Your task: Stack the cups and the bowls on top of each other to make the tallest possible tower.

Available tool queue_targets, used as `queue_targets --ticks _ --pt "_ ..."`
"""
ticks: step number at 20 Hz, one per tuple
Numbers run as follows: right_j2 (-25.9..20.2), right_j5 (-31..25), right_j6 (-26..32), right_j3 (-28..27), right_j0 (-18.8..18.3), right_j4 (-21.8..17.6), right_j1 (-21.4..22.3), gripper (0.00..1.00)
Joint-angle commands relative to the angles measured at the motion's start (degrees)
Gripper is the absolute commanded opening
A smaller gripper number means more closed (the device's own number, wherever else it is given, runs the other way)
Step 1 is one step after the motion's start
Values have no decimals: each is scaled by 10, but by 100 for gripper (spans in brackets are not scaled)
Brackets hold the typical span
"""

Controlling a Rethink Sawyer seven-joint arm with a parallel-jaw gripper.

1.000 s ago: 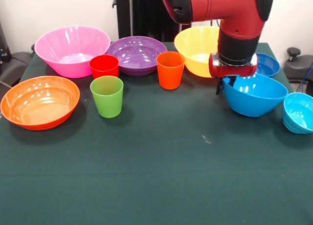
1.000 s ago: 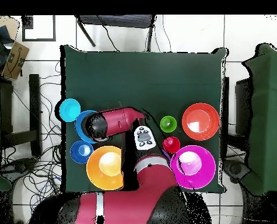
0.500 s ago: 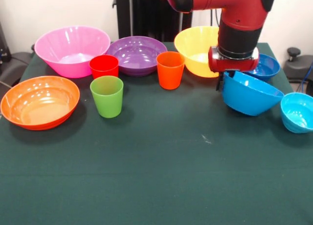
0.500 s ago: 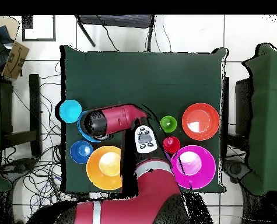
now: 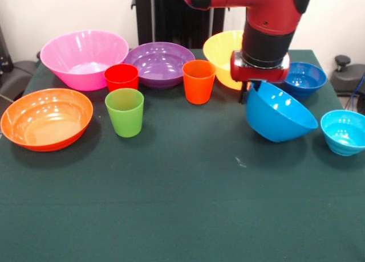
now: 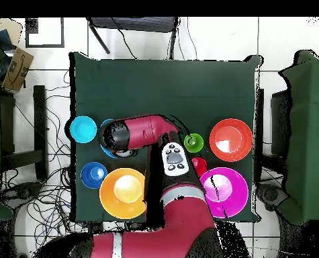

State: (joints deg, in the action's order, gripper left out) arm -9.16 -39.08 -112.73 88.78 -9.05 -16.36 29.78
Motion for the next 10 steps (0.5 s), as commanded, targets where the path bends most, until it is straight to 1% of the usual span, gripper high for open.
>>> queue_targets --ticks 1,3,6,10 --pt "-20 -47 27 -53 -40 -4 -33 0" --pt "-29 -51 45 -53 -58 -5 -38 0" --pt "-40 -60 74 -73 -83 -12 -56 0" --pt "-69 -61 132 -129 -126 -24 -122 0"
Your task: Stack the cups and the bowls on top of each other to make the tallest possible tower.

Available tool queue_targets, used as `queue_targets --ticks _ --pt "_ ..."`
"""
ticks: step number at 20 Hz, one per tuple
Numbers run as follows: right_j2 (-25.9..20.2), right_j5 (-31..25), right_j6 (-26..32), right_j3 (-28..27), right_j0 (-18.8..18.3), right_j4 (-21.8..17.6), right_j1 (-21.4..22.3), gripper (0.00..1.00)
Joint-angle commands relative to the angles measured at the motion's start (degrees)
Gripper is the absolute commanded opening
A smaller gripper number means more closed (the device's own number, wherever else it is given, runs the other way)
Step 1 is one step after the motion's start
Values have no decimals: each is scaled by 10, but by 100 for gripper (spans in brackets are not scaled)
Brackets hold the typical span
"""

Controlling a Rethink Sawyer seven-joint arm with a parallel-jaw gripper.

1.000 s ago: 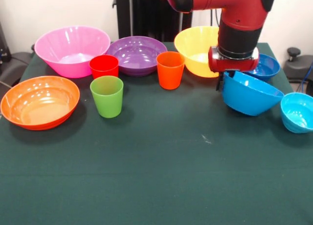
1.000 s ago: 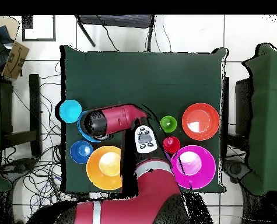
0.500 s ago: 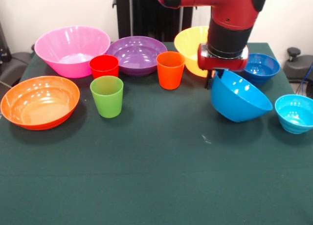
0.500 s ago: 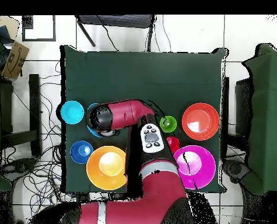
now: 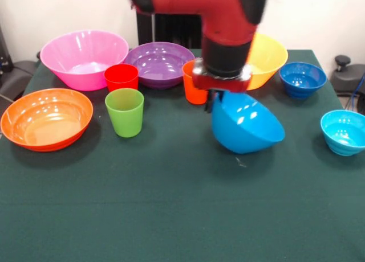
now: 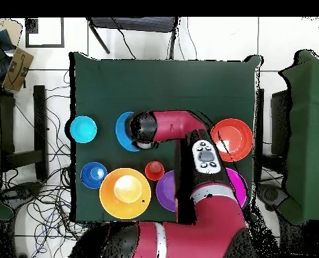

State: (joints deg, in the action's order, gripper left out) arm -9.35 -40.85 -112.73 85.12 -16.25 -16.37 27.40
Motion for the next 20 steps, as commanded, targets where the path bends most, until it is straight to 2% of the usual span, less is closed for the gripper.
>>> queue_targets --ticks 1,6,9,20 --pt "-73 -45 145 -107 -62 -28 -112 0" --pt "-87 -65 189 -177 -85 -54 -164 0" --pt "-103 -87 202 -204 -92 -54 -188 0" --pt "-111 -70 177 -223 -78 -69 -203 0"
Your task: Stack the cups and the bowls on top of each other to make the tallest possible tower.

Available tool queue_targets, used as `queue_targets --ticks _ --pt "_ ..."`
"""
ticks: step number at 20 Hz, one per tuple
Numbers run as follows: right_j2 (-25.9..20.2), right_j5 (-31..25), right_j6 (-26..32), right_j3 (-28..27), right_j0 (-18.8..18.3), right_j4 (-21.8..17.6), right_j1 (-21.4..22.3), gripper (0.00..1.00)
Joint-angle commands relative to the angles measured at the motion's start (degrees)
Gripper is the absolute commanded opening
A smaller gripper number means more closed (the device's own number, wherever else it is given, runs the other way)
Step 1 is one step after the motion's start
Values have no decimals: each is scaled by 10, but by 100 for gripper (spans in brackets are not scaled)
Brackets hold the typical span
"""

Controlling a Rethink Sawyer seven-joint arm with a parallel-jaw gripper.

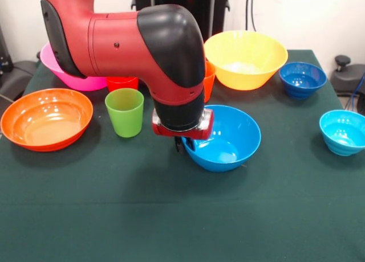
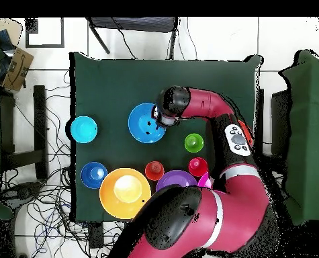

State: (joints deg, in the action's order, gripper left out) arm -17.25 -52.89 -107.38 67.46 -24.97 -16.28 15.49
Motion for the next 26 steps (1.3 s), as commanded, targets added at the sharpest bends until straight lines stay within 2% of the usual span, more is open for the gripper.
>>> queue_targets --ticks 1,16,18,26 --pt "-32 53 125 -43 7 -71 -81 0" --pt "-29 36 173 -40 -11 -91 -62 0" --pt "-29 26 184 -57 -13 -92 -66 0" --pt "-21 41 186 -50 -12 -92 -60 0"
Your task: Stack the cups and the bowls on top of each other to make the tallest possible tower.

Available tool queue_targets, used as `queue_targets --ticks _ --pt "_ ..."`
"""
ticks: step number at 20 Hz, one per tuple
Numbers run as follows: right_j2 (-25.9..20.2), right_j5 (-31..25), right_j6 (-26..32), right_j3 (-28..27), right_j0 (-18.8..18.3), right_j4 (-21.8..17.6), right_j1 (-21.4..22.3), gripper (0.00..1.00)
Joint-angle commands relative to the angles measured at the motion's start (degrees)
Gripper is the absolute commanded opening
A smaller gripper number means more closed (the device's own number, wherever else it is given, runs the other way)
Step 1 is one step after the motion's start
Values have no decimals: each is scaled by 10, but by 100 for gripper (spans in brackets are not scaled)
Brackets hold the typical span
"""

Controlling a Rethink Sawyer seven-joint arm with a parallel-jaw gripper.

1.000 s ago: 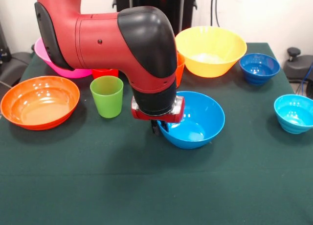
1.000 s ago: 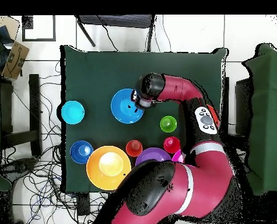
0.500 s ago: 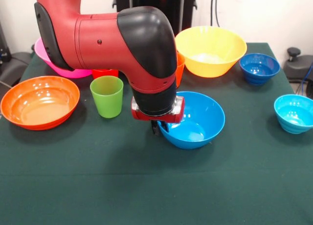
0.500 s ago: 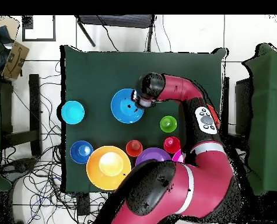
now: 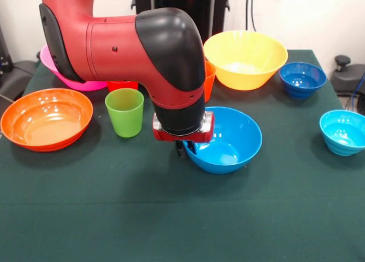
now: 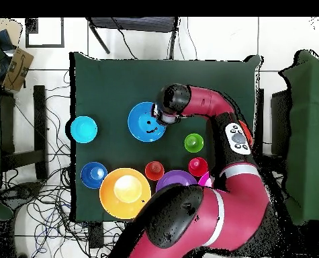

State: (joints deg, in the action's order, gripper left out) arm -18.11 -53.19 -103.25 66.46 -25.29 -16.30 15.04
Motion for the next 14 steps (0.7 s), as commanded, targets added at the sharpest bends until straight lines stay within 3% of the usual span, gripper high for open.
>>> queue_targets --ticks 1,4,10,14 --pt "-11 48 144 -40 -8 -93 -53 0" --pt "-11 39 148 -60 -2 -95 -48 0" --pt "-26 -18 180 -162 12 -95 -75 0" --pt "-29 -35 188 -201 16 -96 -87 0"
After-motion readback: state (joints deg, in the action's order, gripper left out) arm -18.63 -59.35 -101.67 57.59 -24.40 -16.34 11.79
